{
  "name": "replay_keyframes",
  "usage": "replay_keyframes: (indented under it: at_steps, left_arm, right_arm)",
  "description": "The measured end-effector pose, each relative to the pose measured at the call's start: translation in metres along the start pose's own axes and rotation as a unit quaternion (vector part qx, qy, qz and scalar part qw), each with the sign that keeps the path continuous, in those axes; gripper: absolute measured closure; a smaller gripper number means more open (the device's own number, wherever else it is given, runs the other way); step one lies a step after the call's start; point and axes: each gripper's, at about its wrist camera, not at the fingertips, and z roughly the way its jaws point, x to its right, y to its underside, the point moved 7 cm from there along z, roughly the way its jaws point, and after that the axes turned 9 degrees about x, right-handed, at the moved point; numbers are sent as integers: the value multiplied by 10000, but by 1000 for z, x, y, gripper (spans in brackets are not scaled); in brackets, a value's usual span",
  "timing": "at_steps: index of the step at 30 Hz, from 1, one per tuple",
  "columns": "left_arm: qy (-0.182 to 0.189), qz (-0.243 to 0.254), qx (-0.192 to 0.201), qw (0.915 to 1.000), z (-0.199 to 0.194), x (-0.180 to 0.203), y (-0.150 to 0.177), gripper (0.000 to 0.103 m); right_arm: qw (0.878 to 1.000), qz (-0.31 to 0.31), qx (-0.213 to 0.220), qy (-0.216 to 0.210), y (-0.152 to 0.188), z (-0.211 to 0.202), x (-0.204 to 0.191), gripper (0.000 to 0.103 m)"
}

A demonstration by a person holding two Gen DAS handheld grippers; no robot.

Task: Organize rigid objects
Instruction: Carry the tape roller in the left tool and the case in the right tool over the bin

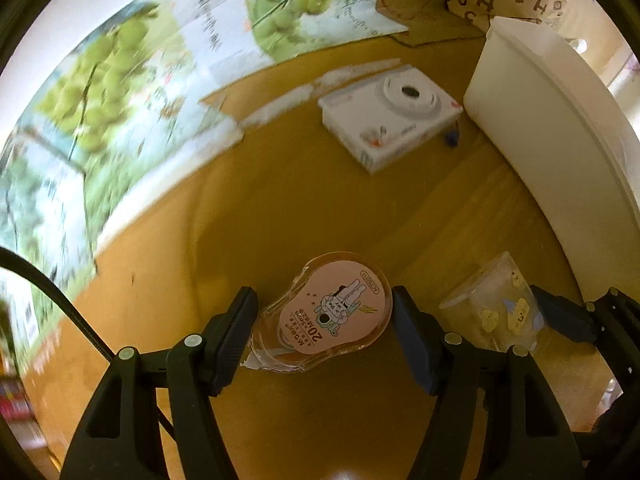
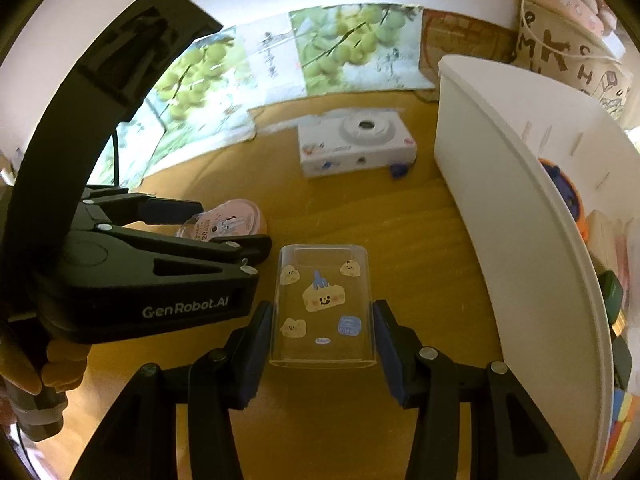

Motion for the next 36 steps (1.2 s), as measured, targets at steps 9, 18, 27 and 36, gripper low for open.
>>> replay_keyframes:
  at_steps: [9, 18, 27, 36]
  left_arm:
    - [25, -763, -123, 9970, -28, 5, 51, 32]
    - [-47, -1528, 86, 9882, -78, 17, 81, 32]
    - [-284, -2104, 534, 9757, -130, 46, 65, 32]
    - [-416, -2425, 1114, 9628, -151, 83, 30, 32]
  right_arm:
    - [9969, -372, -494, -479, 24, -29, -10, 53]
    - [9870, -935, -680, -1119, 32, -76, -13, 53]
    - [9750, -1411, -362, -1677, 18, -124, 7, 53]
    - [9669, -1775, 88, -1832, 5, -171, 48, 53]
